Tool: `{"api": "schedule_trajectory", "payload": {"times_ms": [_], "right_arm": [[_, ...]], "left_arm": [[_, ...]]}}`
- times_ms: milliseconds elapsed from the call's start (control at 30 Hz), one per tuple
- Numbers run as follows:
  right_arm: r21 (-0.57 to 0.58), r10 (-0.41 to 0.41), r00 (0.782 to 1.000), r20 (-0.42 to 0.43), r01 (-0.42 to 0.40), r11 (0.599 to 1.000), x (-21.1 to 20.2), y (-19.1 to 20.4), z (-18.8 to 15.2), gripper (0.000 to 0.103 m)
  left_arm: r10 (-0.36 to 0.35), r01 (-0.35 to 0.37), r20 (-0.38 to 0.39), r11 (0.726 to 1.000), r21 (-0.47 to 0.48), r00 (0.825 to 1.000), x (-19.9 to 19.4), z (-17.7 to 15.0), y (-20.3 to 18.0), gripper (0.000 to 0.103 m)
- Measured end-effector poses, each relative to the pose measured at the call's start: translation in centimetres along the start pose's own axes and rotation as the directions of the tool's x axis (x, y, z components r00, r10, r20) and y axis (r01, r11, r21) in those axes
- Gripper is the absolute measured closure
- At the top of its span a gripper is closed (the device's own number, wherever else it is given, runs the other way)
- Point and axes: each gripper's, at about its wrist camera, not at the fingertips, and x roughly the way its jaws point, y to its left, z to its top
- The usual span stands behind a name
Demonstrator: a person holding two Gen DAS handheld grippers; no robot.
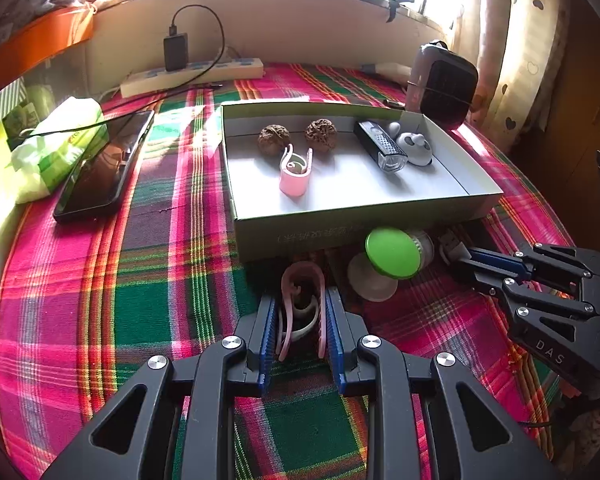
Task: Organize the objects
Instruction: 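Grasp the second pink earhook with the left tool while the right tool grasps the white cable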
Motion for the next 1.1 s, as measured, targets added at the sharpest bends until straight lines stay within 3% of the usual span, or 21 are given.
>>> {"api": "schedule_trajectory", "payload": {"times_ms": [1100], "right_arm": [[0.046,0.009,1.000,0.010,-0.010,0.999,-0.9,-0.4,-0.9,0.091]], "left_arm": [[0.015,-0.015,0.017,1.000,-0.011,1.000,-1.2,-1.0,-0.6,0.082]]}}
